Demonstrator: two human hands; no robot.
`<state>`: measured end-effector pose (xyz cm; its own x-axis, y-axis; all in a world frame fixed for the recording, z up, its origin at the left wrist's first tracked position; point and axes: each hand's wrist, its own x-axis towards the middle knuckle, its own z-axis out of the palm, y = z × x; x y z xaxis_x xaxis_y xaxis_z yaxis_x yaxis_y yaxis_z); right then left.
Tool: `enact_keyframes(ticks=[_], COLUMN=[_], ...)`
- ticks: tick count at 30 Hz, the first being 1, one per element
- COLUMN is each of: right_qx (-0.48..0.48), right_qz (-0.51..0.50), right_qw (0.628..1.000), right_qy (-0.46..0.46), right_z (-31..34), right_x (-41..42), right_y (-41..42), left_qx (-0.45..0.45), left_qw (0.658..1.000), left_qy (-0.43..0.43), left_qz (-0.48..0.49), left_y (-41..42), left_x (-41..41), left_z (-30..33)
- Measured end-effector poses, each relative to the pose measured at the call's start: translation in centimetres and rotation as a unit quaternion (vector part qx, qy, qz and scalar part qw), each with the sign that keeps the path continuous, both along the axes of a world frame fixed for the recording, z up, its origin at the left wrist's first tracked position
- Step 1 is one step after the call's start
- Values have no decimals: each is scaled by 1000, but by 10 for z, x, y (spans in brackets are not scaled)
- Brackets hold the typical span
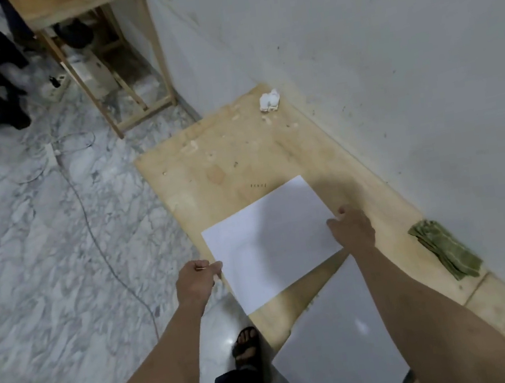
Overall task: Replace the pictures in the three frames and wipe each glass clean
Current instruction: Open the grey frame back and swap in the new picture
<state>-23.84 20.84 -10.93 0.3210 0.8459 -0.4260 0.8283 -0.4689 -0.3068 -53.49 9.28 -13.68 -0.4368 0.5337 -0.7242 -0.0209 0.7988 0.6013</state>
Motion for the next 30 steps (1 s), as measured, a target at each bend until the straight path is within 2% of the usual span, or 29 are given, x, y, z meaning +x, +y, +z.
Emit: enact_keyframes(ticks=[3,8,12,15,19,23,25,30], right_qx=[-23,-71,-111,-124,-117,-105,-102,-108], right_qz=[26,61,86,96,95,83,66,29], right_qw=[999,996,990,988,988,989,990,980], right_qy=[-19,-6,-18,-1,31,58,69,164], right_z=[2,-4,-6,-5,-5,3,8,13], right_x=[16,65,102,119,132,141,147,151], right_y=[-13,-55,-90,-113,-137,-155,-160,-175], left_qx=[-31,-89,-138,-110,-37,4,22,14], left_qw=[999,988,964,972,995,998,997,987], left_qy=[-17,-97,-185,-157,-67,-40,-45,-148], left_qz=[4,-78,-129,-134,-63,-53,-64,-58], left_y=[-27,-92,-144,-170,-181,-186,-184,-185], left_x=[14,64,106,132,147,144,141,116], left_z=[0,15,19,11,7,21,39,70])
